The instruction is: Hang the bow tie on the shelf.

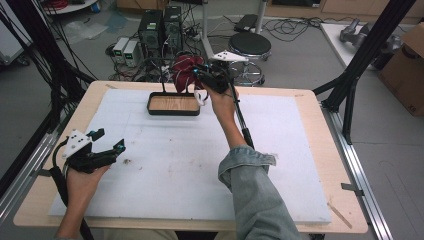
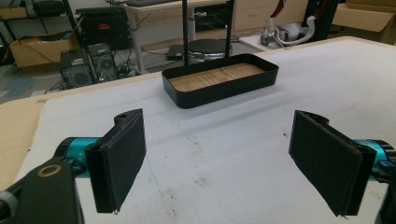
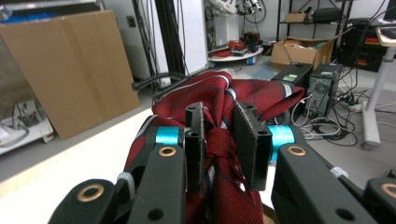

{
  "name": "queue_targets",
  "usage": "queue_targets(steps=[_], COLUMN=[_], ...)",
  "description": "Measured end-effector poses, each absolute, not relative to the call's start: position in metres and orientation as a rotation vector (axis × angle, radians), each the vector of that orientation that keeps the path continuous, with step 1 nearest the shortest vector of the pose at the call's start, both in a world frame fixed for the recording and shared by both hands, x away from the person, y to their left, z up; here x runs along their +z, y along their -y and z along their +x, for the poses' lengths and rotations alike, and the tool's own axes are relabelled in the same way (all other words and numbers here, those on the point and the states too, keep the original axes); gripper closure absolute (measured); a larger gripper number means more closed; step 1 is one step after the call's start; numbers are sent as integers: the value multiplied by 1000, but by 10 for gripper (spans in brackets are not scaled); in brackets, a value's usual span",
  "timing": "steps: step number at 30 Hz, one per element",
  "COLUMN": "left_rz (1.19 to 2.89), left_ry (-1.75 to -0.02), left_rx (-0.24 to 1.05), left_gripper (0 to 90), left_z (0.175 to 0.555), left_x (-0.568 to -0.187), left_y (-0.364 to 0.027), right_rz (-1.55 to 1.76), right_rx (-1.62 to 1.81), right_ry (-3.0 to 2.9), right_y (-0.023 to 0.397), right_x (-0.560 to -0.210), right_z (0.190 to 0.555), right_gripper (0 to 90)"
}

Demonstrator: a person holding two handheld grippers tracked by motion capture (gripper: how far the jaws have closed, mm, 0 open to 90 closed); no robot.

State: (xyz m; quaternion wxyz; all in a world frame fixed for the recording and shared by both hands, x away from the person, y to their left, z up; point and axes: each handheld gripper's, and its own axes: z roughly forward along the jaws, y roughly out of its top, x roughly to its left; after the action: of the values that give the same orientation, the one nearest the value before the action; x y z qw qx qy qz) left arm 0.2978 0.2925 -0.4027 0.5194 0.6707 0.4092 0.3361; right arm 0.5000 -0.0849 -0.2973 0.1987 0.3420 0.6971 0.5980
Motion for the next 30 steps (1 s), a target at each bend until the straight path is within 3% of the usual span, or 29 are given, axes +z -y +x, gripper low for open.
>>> queue_targets(steps=[12, 30], left_rz=[1612, 1620], left_ry=[-984, -978], left_rx=[800, 788], left_gripper=[192, 193], left_z=[298, 297], left_x=[-405, -407], left_y=[-293, -288], right_rz=[948, 1115], right_rx=[1679, 1553], right_ry=[-1935, -1955], right_y=[75, 102], right_x=[-289, -308], right_z=[522, 551], right_gripper=[742, 737])
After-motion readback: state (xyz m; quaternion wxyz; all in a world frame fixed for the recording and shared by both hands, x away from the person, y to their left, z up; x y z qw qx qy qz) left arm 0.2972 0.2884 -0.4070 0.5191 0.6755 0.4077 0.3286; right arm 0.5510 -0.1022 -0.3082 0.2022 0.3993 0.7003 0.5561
